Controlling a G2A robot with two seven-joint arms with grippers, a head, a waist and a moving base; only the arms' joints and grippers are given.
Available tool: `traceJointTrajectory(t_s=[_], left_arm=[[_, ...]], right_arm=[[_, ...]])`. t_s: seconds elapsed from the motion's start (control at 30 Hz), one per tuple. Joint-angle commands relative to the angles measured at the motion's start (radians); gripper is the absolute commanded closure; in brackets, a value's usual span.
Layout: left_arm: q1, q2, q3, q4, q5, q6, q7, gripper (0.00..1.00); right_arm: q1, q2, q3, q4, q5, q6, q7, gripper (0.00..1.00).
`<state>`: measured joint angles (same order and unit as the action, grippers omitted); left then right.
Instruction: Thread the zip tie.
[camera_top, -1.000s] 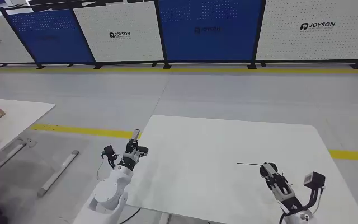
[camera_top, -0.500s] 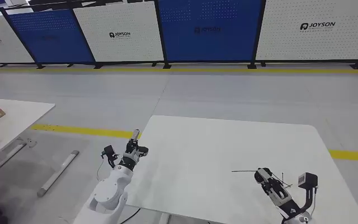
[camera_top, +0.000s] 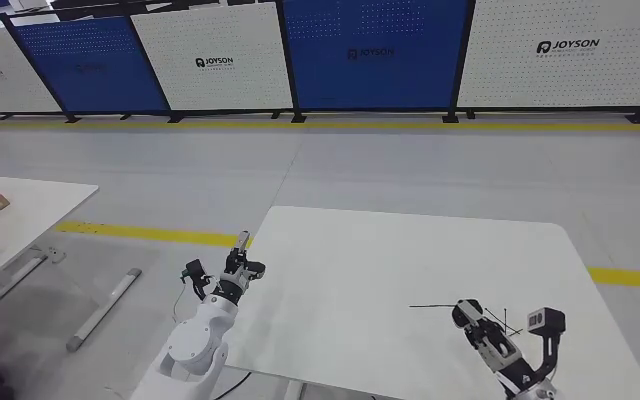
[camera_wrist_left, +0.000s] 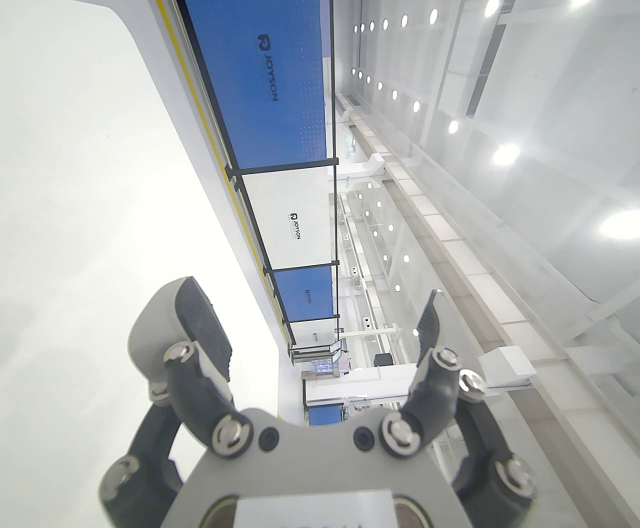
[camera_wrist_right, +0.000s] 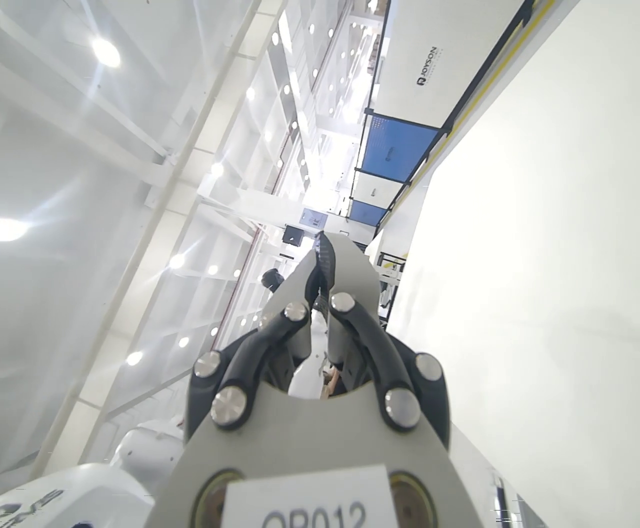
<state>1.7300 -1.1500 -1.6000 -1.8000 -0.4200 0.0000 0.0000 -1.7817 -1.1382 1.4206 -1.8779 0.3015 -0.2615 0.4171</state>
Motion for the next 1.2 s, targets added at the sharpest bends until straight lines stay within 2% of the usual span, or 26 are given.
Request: traceJointTrajectory(t_s=[0.0, 0.17, 0.33, 0.47, 0.57, 0.63, 0.67, 1.17], left_arm=[[0.000, 0.000, 0.000, 0.000, 0.000, 0.000, 0.000, 0.00], [0.000, 0.000, 0.000, 0.000, 0.000, 0.000, 0.000, 0.00], [-0.019, -0.005, 0.046, -0.059, 0.020, -0.004, -0.037, 0.00], [-0.016, -0.005, 0.088, -0.087, 0.028, 0.029, -0.112, 0.00], [-0.010, -0.004, 0.109, -0.075, 0.050, 0.043, -0.159, 0.00], [-0.005, -0.002, 0.136, -0.054, 0.085, 0.067, -0.222, 0.00], [-0.006, 0.000, 0.142, -0.048, 0.102, 0.063, -0.246, 0.00], [-0.006, 0.000, 0.142, -0.048, 0.102, 0.063, -0.246, 0.00]], right_arm=[[0.001, 0.000, 0.002, 0.003, -0.003, 0.003, -0.001, 1.00], [0.001, 0.000, 0.002, 0.003, -0.003, 0.003, -0.001, 1.00], [0.001, 0.000, 0.002, 0.003, -0.003, 0.003, -0.001, 1.00], [0.001, 0.000, 0.002, 0.003, -0.003, 0.003, -0.001, 1.00], [0.001, 0.000, 0.002, 0.003, -0.003, 0.003, -0.001, 1.00], [0.001, 0.000, 0.002, 0.003, -0.003, 0.003, -0.001, 1.00], [0.001, 0.000, 0.002, 0.003, -0.003, 0.003, -0.001, 1.00], [0.001, 0.000, 0.002, 0.003, -0.003, 0.003, -0.001, 1.00]])
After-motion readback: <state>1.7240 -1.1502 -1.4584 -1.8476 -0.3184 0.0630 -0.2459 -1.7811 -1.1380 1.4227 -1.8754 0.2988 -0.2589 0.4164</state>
